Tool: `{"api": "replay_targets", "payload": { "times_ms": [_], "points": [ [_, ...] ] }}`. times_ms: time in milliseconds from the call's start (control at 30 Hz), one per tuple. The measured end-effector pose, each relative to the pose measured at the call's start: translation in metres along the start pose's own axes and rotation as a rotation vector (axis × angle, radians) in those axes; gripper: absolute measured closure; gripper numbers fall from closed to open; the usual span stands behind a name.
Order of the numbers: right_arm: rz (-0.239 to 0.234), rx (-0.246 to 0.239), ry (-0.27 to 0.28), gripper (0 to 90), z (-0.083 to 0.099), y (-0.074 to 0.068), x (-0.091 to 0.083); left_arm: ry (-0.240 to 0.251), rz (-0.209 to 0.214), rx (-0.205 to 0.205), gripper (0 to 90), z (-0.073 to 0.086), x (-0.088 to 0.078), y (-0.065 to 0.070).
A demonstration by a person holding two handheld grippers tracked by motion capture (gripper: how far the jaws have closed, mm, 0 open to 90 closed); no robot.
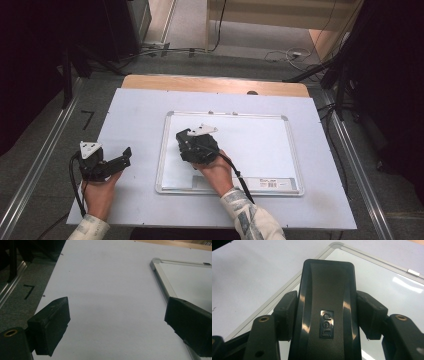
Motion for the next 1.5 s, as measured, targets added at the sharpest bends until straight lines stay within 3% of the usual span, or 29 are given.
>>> {"api": "replay_targets", "payload": {
  "times_ms": [1033, 1500],
  "points": [
    [0.013, 0.011, 0.012, 36.7, 0.005, 0.01, -0.011, -0.002, 0.001, 0.005, 6.5, 0.0, 0.001, 0.001],
    [0.06, 0.042, 0.017, 36.8, 0.015, 0.033, -0.025, -0.001, -0.002, 0.004, 6.5, 0.0, 0.0, 0.001]
  ]
}}
Point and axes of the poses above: each handheld gripper's, and its own axes: x roughly forward along the jaws, z roughly out of its underside, y roughly to its right, the point moved 4 cm from there along x, roughly forward along the jaws
